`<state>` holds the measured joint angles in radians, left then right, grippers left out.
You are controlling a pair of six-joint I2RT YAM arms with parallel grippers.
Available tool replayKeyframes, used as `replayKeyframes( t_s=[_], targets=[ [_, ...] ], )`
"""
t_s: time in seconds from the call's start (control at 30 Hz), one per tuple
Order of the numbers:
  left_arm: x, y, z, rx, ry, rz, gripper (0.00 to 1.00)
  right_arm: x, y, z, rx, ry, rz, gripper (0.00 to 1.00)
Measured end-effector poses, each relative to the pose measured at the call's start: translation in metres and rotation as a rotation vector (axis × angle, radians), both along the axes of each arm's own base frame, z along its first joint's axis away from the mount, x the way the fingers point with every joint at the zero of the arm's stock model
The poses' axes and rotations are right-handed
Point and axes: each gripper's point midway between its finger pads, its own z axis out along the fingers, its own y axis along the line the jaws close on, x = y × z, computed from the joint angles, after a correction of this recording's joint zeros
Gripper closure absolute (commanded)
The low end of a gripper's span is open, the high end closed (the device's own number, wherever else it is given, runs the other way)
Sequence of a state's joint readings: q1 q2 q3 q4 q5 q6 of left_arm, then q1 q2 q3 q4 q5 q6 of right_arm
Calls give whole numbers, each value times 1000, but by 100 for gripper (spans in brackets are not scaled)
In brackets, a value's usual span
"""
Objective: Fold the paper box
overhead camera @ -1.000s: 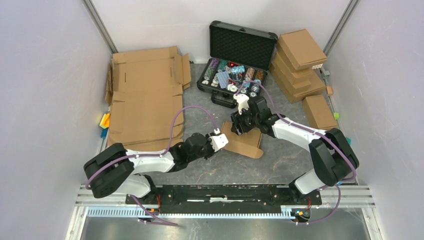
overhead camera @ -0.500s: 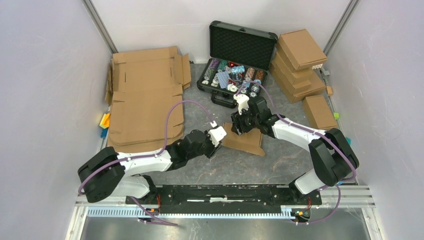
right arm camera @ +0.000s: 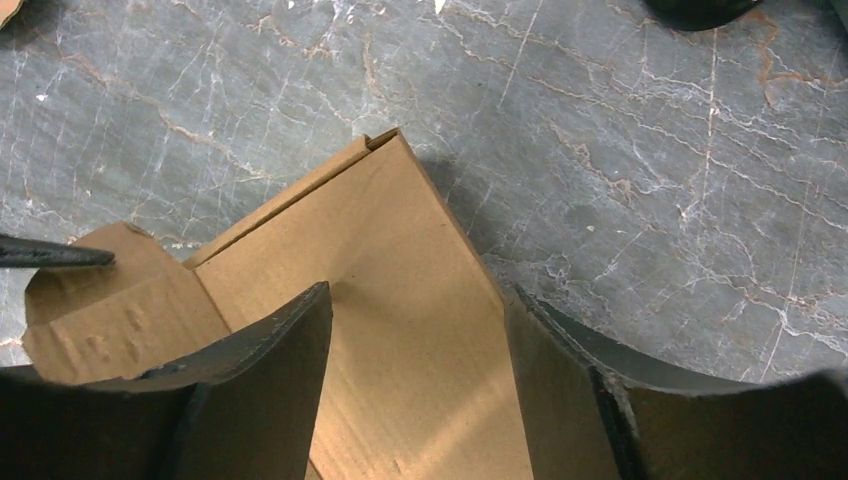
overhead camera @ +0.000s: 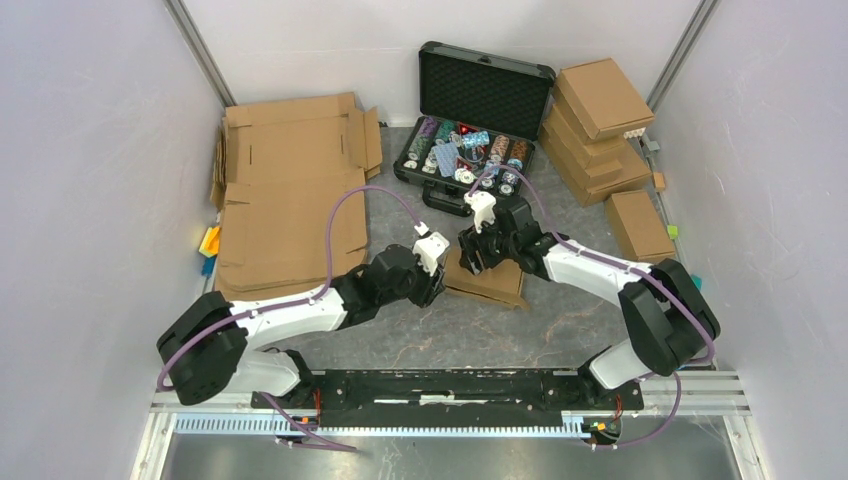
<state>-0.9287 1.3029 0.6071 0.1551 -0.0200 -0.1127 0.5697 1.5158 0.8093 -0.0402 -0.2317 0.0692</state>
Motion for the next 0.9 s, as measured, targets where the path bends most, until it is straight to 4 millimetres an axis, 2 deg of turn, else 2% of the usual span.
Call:
replayKeyframes(
  t_s=[0.13, 0.3, 0.53, 0.9],
  targets=[
    [-5, 4, -7, 23, 33, 0, 49, -7, 2, 2, -4, -19, 21, 22],
    [-10, 7, -11, 51, 71, -6, 53, -13, -1, 2, -5, -19, 25, 15],
    [-9, 4, -10, 43, 92, 8, 64, -18, -4, 2, -6, -20, 27, 19],
    [2, -1, 2, 48, 204, 83, 67, -17, -5, 0, -19, -32, 20, 21]
  ],
)
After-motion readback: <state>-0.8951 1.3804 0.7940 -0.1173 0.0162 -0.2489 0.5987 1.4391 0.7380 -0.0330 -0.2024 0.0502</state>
